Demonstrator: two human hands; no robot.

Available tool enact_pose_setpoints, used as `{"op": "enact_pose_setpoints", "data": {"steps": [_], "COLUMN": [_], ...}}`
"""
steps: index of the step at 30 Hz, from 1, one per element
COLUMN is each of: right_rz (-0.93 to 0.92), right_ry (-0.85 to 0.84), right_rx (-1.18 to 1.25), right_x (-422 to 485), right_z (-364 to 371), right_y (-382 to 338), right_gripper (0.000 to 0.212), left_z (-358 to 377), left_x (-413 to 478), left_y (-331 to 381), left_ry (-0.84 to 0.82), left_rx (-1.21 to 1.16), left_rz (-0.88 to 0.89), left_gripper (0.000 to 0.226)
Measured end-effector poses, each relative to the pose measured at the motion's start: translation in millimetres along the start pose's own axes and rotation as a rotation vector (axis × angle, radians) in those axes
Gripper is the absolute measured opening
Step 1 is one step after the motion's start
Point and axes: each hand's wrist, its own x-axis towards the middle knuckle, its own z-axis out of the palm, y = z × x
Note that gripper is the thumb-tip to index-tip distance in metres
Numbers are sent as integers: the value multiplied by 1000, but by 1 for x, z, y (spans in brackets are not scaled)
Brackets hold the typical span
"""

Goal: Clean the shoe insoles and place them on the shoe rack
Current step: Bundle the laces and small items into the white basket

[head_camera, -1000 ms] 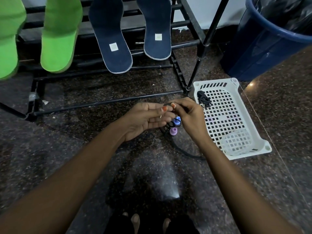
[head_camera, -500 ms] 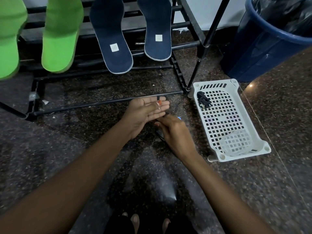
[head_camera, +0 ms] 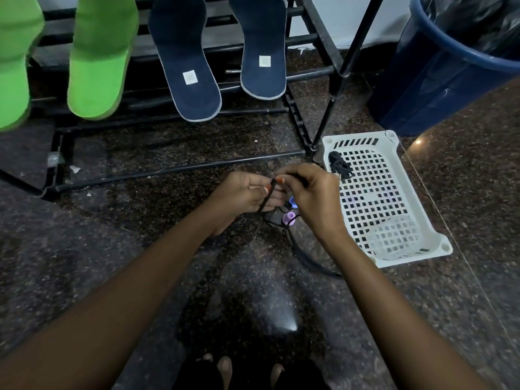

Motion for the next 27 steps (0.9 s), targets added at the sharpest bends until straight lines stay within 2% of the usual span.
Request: {"op": "enact_pose_setpoints", "data": {"steps": [7,12,14,16,21,27], "right_rz": [189,260,270,246,78,-61], "right_ry": [55,51,24,-7,-93,-222], "right_rx": [214,298,303,267,78,-89], "right_x": [10,4,-2,-10,-26,-32], "right_z": [-4,2,6,10,24,28], "right_y": [1,6,7,6,5,4], "right_gripper": [19,20,28,34,16,17], "left_z": [1,3,3,4,4,3], "left_x": [-3,-5,-5,-5,-1,6], "left_y": [7,10,10,10,7,5], "left_ry": [-168,-155,-142,-116,-29,73], "left_rx": [-107,-281,-295,-341,-476,-527], "left_rz": [12,33,46,56,100,119], "left_gripper": [28,24,24,24,23,23]}}
